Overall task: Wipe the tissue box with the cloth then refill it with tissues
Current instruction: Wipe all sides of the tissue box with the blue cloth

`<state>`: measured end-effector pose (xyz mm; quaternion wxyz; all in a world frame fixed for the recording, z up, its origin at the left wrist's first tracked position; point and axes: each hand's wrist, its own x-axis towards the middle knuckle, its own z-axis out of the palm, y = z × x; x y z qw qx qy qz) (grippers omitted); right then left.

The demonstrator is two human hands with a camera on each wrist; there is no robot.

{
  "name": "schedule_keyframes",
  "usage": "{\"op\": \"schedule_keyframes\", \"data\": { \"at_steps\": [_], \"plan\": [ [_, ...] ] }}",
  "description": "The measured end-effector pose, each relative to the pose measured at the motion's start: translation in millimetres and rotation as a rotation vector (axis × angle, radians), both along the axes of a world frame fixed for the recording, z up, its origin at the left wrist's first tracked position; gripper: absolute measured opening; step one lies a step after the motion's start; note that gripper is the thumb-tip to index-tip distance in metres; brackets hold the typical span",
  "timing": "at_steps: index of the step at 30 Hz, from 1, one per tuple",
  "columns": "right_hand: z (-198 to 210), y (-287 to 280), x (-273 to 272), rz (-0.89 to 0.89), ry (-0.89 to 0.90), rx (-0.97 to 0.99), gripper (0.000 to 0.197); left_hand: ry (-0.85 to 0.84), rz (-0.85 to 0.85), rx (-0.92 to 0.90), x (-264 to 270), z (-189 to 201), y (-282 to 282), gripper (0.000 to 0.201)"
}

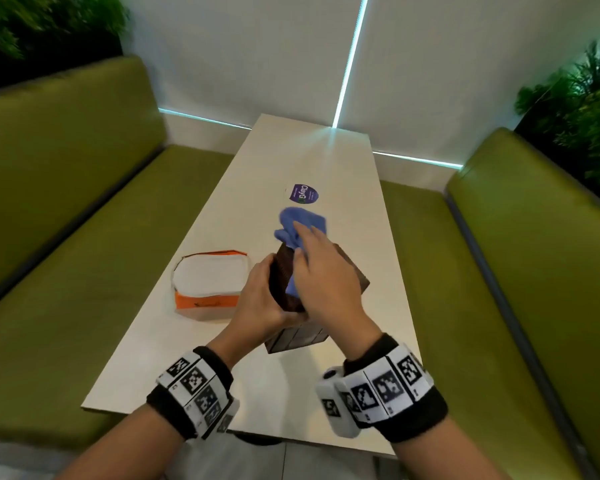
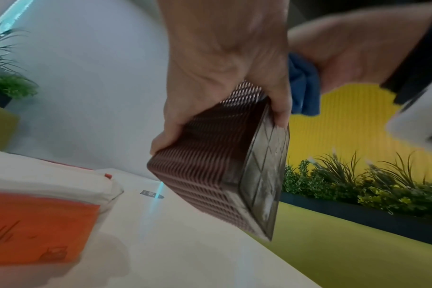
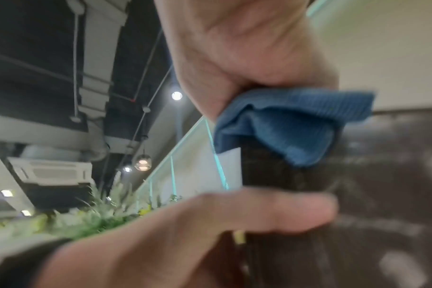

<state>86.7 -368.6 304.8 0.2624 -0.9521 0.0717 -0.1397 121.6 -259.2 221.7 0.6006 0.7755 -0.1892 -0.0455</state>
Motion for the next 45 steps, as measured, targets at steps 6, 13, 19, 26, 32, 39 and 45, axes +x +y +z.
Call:
{"op": "schedule_keyframes", "data": {
  "at_steps": [6,13,19,26,32,39,45],
  "plan": [
    [8,-40,11,-0.092,0.155,0.218,0.039,-0.025,0.077,0.059,-3,4,9,0.1],
    [2,-35,7,-0.066,-0.042,0.394,0.035,-0.128,0.049,0.31,4,11,1,0.088],
    [-6,-12,8,-0.087,-0.08,-0.144,0.046,-0.103,0.082,0.214,-3,15,-11,0.078],
    [-7,-40,14,-0.152,0.166,0.18,0.039,-0.12,0.058,0.315,-6,10,-5,0.104],
    [-11,-18,7,-0.042,-0.075,-0.057,0.05,-0.104,0.063,0.151,-5,14,-3,0.095],
    [-6,-47,19,-0.133,0.11,-0.027,0.047,0.01,0.0,0.041,2,11,10,0.113],
    [1,-30,13,0.031,-0.002,-0.007,0.054,0.089,-0.086,-0.095,2,11,14,0.1]
  ]
}}
